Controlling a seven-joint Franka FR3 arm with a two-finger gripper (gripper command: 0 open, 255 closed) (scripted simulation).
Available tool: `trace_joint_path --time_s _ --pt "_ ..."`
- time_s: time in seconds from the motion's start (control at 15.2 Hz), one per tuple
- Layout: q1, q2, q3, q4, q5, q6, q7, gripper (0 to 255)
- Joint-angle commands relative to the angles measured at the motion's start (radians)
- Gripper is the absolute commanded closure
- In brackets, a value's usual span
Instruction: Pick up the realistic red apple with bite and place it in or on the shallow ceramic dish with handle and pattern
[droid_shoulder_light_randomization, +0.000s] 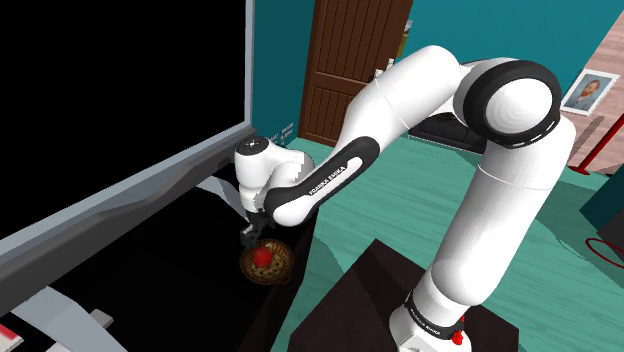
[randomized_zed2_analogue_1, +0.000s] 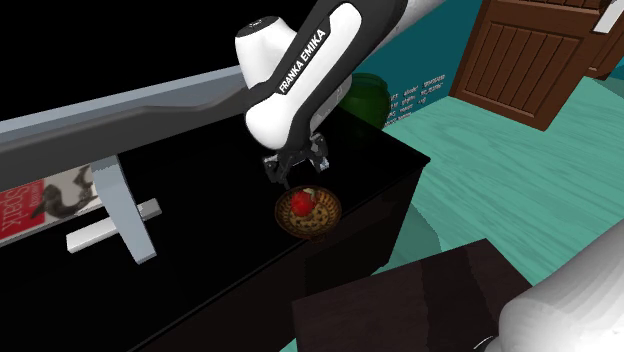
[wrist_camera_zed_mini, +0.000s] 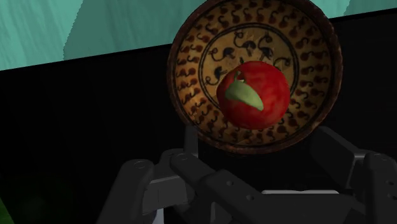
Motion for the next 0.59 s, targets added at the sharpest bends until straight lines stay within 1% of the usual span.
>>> trace_joint_path --time_s 0.0,0.13,0.4,0.53 --pt "0.0 0.0 0.0 0.0 0.0 0.0 0.0 0" --pt "0.0 0.0 0.0 0.0 0.0 0.0 0.0 0" --pt "0.005 -0.1 0.025 0.033 0.102 -0.111 -0.069 0" --pt "0.005 -0.1 0.024 0.033 0.102 -0.111 -0.069 0"
